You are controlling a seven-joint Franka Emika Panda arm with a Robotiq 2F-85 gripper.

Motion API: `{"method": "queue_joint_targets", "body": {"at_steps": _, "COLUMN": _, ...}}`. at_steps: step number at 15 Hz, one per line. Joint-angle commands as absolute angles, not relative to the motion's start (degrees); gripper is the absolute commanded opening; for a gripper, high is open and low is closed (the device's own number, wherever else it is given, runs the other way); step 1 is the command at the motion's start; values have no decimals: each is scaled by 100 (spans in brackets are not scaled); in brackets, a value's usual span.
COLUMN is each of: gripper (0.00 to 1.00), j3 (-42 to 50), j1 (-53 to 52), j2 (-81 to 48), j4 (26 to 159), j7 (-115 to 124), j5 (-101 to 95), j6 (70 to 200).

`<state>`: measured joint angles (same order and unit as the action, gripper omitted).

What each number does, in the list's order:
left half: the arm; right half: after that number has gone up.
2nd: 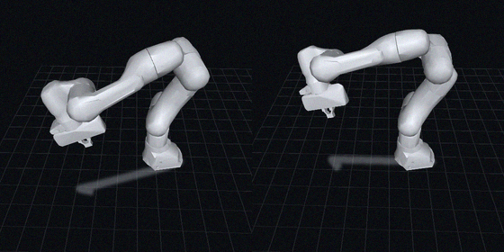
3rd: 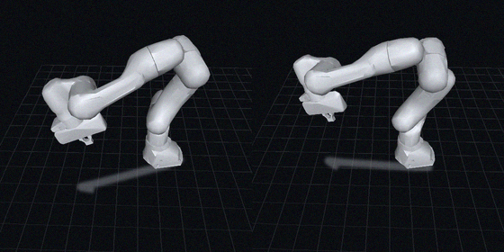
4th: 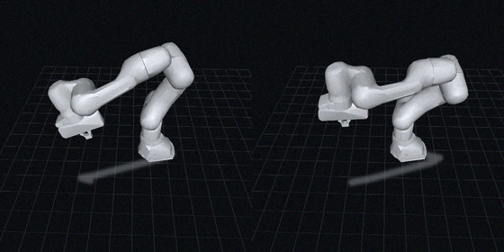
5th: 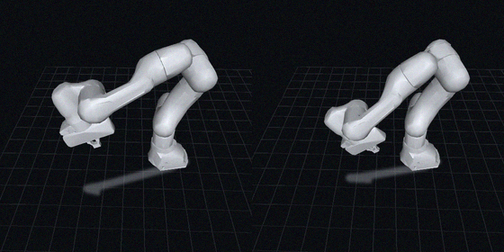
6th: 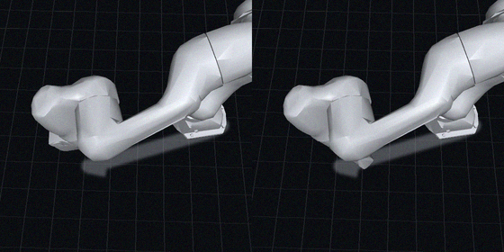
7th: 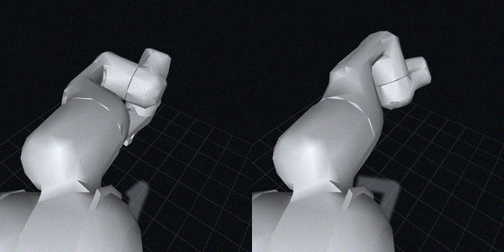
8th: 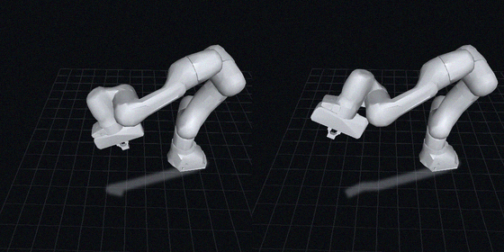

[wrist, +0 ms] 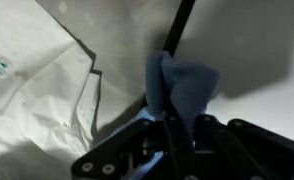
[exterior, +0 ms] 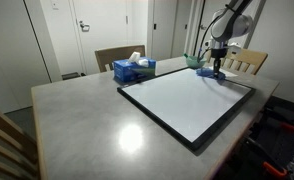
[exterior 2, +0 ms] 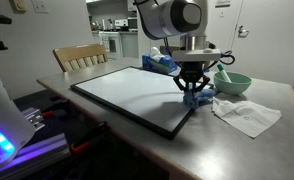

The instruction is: Use the blue towel to wipe the white board

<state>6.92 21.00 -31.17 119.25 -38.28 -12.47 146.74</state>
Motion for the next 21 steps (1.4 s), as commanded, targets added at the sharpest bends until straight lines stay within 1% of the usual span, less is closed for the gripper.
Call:
{"method": "queue_joint_targets", "body": {"at_steps": 1, "gripper": 3, "j3": 461, "j1": 2189, "j2": -3793, "j4": 11133, "j7": -4057, "j5": -1000, "j6": 14327}}
{"method": "queue_joint_targets", "body": {"at_steps": 7, "gripper": 3, "j3": 298, "j1": 2228, "j2": -4096, "j4": 10466, "j7": -3996, "j5": -549, "j6": 13870}}
{"method": "queue_joint_targets", "body": {"at_steps": 8, "gripper": 12, "j3": 459, "j1": 2092, "j2": -3660, "j4": 10807, "j7": -3934, "j5": -762, "j6": 13886}}
{"method": "queue_joint_targets", "body": {"at_steps": 14, "gripper": 12, "j3": 443, "j1": 2115, "j2": -3720, "j4": 10690, "j7": -3931, "j5": -647, "j6": 13797}}
{"method": "queue_joint_targets", "body": {"at_steps": 15, "gripper": 3, "j3": 442, "j1": 2115, "j2": -3722, "j4": 10687, "j7": -3931, "j5": -647, "j6": 13795}}
{"method": "queue_joint_targets", "body": {"at_steps": 21, "gripper": 3, "j3": 326, "j1": 1777, "j2": -4033, "j4": 10294, "j7": -3872, "j5": -803, "j6": 13777}}
